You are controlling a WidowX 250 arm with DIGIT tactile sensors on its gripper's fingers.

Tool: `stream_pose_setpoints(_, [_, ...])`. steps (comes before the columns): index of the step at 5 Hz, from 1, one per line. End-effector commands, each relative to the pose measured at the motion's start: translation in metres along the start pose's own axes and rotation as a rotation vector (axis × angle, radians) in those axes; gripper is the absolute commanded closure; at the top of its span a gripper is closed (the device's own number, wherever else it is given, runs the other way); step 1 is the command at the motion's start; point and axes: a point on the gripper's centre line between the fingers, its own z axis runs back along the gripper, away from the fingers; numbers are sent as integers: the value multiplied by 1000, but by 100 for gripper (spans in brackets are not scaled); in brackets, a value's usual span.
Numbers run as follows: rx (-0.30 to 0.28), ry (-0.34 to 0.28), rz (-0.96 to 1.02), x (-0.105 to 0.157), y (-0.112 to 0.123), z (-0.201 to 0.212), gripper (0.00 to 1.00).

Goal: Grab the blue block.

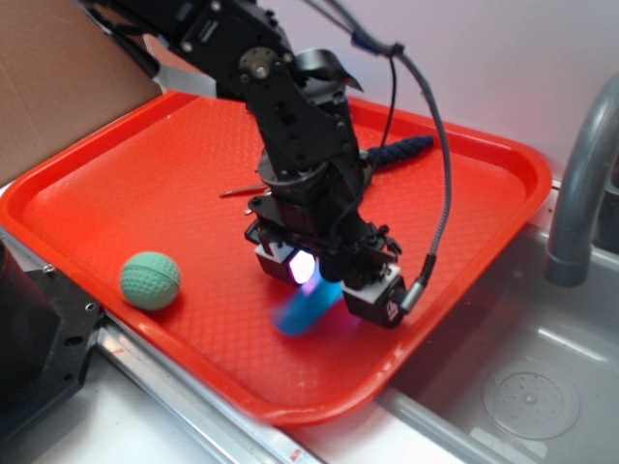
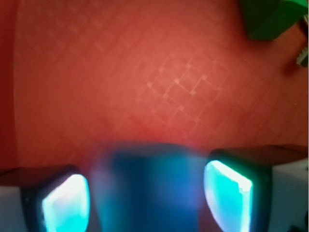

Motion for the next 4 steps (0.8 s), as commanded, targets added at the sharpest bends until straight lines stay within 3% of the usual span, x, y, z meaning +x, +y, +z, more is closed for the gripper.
stream_pose_setpoints(1, [97,58,-18,-15,3,-18,0])
stream_pose_setpoints(2, [135,55,-41,-18,-3,-25,100])
stream_pose_setpoints(3, [109,88,-69,-17,0,-19,100])
stream_pose_setpoints(4, [156,98,-115,-13,6,-5,100])
